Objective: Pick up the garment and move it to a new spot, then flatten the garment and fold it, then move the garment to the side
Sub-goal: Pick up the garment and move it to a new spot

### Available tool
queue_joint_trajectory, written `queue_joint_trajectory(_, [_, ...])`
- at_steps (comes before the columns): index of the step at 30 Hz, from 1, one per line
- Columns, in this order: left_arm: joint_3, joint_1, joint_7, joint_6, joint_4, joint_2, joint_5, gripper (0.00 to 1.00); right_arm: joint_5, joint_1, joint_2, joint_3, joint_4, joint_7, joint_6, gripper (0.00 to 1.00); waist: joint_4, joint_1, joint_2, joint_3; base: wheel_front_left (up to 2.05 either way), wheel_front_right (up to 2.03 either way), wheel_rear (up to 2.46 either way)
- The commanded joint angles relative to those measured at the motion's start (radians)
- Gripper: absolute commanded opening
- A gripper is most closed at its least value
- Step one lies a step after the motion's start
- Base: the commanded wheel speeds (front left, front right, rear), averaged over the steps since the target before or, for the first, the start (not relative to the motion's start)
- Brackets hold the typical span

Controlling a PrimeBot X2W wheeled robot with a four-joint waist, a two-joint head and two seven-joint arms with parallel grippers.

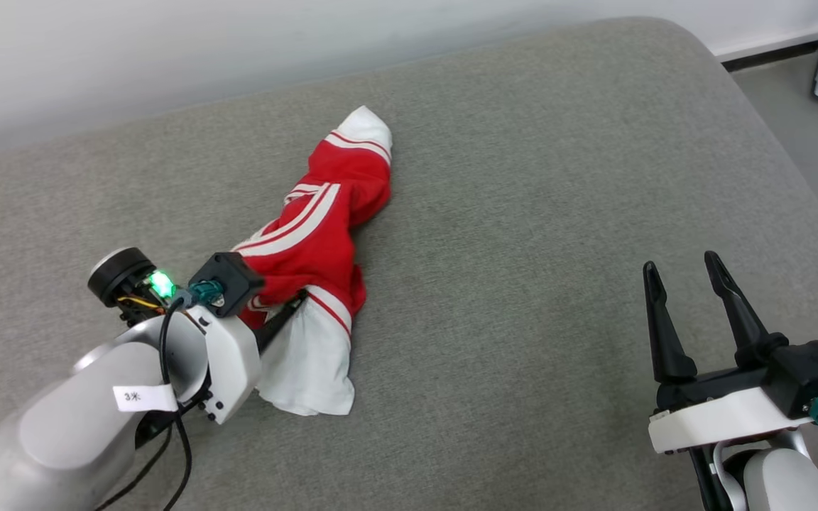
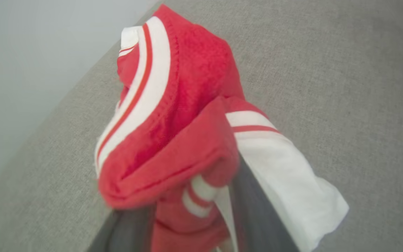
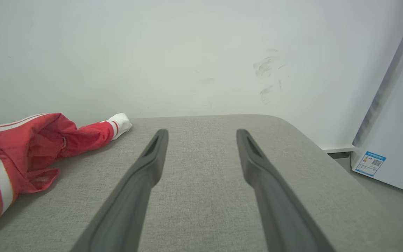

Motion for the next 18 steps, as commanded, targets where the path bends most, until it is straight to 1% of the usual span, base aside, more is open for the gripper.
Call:
queue_joint_trajectory(1, [-0.010, -0.026, -0.016, 0.001, 0.008, 0.005, -0.004, 1.00, -0.004, -0.012, 0.002, -0.002, 0.002, -0.002, -0.001, 1.00, 0.015, -0.0001, -0.0001, -0.007, 0.00, 0.00, 0.00])
queue_joint_trajectory(4, [-0.017, -0.048, -0.054, 0.001, 0.056, 0.002, -0.022, 1.00, -0.013, -0.008, 0.002, -0.004, 0.007, -0.002, -0.001, 1.00, 0.046, -0.0001, -0.0001, -0.025, 0.00, 0.00, 0.00])
queue_joint_trajectory(8, [0.008, -0.064, -0.109, 0.002, 0.107, -0.020, -0.053, 1.00, -0.029, 0.008, 0.002, -0.006, 0.016, -0.002, -0.001, 1.00, 0.092, -0.0001, -0.0001, -0.066, 0.00, 0.00, 0.00])
queue_joint_trajectory(10, [0.027, -0.055, -0.132, 0.011, 0.123, -0.024, -0.072, 1.00, -0.038, 0.017, 0.002, -0.005, 0.018, -0.002, -0.001, 1.00, 0.116, -0.0001, -0.0001, -0.089, 0.00, 0.00, 0.00])
queue_joint_trajectory(15, [0.071, -0.018, -0.178, 0.057, 0.137, -0.019, -0.113, 1.00, -0.059, 0.028, 0.002, -0.013, 0.019, -0.002, -0.001, 1.00, 0.173, -0.0001, -0.0001, -0.134, 0.00, 0.00, 0.00])
queue_joint_trajectory(18, [0.106, 0.020, -0.199, 0.103, 0.120, -0.016, -0.147, 1.00, -0.071, 0.043, 0.002, -0.017, 0.019, -0.002, -0.001, 1.00, 0.202, -0.0001, -0.0001, -0.157, 0.00, 0.00, 0.00])
